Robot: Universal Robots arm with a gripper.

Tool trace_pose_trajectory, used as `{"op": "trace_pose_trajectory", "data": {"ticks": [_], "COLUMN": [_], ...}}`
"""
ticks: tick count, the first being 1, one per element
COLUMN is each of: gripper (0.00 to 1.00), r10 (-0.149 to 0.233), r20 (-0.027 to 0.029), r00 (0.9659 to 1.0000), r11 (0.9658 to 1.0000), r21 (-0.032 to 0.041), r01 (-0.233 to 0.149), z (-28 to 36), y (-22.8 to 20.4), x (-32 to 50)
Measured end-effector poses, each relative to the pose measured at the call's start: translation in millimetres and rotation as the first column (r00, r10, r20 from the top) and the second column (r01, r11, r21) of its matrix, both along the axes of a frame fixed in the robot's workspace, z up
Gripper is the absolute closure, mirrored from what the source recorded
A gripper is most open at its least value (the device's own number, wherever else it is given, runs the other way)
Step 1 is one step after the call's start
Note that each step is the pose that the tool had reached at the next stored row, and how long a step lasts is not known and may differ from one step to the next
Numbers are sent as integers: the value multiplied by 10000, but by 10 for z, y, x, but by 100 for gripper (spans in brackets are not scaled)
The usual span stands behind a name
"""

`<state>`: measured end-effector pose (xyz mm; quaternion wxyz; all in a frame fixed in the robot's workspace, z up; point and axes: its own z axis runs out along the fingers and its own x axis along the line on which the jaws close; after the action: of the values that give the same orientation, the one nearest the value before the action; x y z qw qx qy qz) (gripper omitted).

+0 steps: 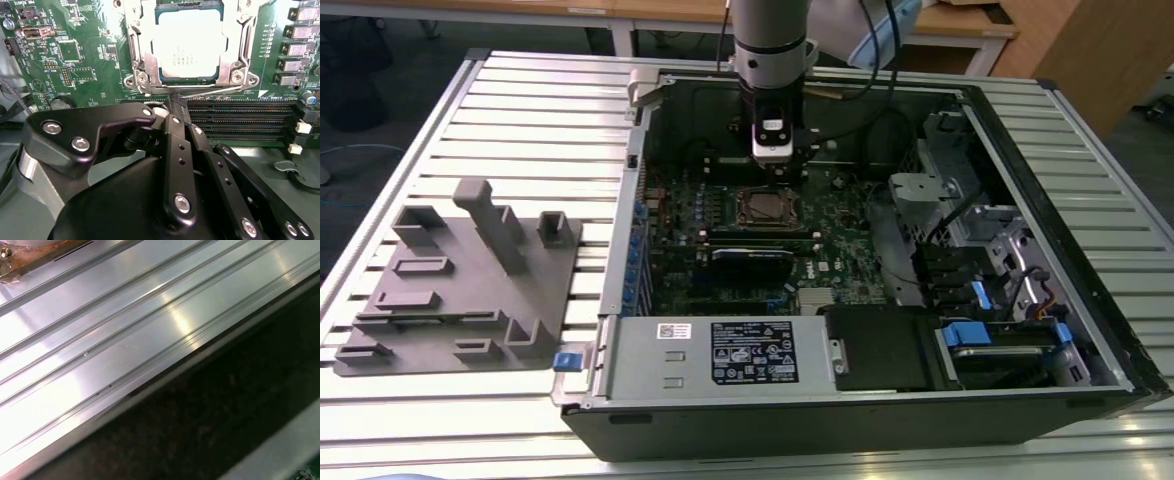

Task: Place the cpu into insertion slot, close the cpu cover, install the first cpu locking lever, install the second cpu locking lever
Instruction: 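Install the first cpu locking lever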

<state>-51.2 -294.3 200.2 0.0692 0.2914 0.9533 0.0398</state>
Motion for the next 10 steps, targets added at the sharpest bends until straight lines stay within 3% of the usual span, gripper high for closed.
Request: {"op": "trace_pose_trajectory", "data": {"ticks": [6, 10], "gripper": [89, 89], "r10": [0, -1], "r20": [6, 4], "r00": [10000, 10000], "r11": [10000, 10000], "r21": [-11, -54], "r01": [0, 1], "z": [-7, -12], "y": [0, 0], "x": [0, 0]}}
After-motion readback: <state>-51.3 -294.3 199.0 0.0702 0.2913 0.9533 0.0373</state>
